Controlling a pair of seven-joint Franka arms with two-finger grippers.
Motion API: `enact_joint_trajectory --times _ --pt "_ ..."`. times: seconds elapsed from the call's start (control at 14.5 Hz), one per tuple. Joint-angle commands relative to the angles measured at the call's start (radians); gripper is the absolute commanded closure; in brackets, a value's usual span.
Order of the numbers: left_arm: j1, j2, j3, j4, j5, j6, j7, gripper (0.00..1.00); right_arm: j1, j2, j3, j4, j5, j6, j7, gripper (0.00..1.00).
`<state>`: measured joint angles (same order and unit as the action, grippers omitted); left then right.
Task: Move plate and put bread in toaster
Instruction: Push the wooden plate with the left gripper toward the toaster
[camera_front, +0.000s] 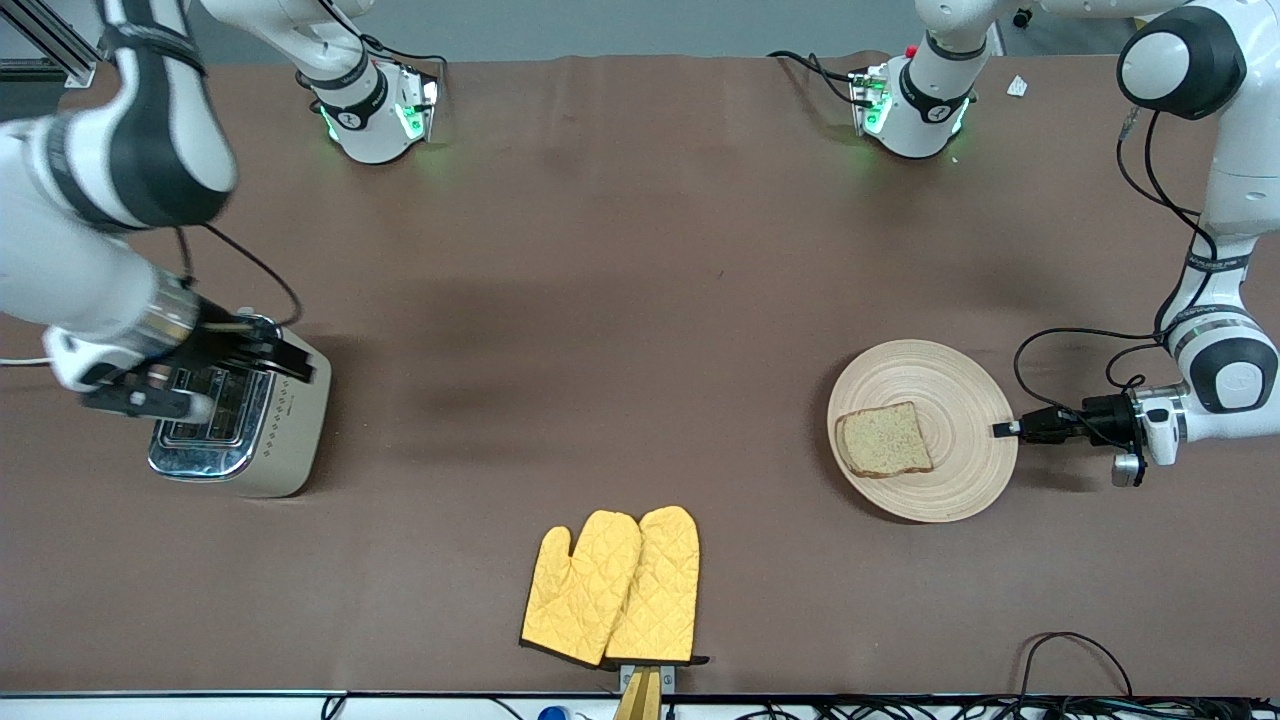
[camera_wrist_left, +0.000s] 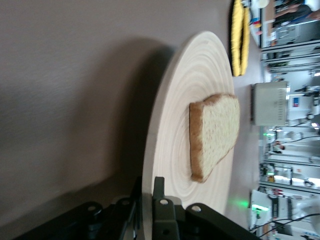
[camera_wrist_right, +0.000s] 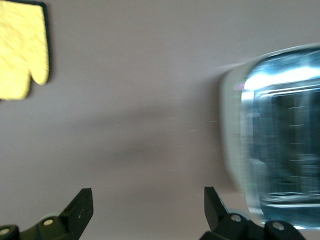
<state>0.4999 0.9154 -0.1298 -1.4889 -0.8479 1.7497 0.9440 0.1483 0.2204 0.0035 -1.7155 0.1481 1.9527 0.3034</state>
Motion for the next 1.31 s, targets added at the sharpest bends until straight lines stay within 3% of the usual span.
enact_joint_trajectory --times 0.0,0.21,0.62,1.1,1.24 --pt "-0.004 0.000 -0.005 0.016 -0.003 -0.004 0.033 1.00 0.071 0.085 -0.008 0.001 0.053 0.092 0.118 0.03" --pt "-0.004 -0.006 -0.076 0.022 -0.003 -0.003 0.009 1.00 0.135 0.149 -0.010 0.001 0.157 0.129 0.171 0.03" --pt "-0.059 -0.044 -0.246 -0.026 -0.011 0.062 -0.074 1.00 0.185 0.341 -0.008 0.068 0.160 0.317 0.158 0.03" --pt "-0.064 -0.050 -0.537 -0.250 -0.051 0.454 -0.076 1.00 0.152 0.381 -0.013 0.106 0.145 0.307 0.080 0.04" --pt "-0.111 -0.049 -0.568 -0.286 -0.101 0.557 -0.076 1.00 0.140 0.381 -0.013 0.100 0.145 0.305 0.059 0.04"
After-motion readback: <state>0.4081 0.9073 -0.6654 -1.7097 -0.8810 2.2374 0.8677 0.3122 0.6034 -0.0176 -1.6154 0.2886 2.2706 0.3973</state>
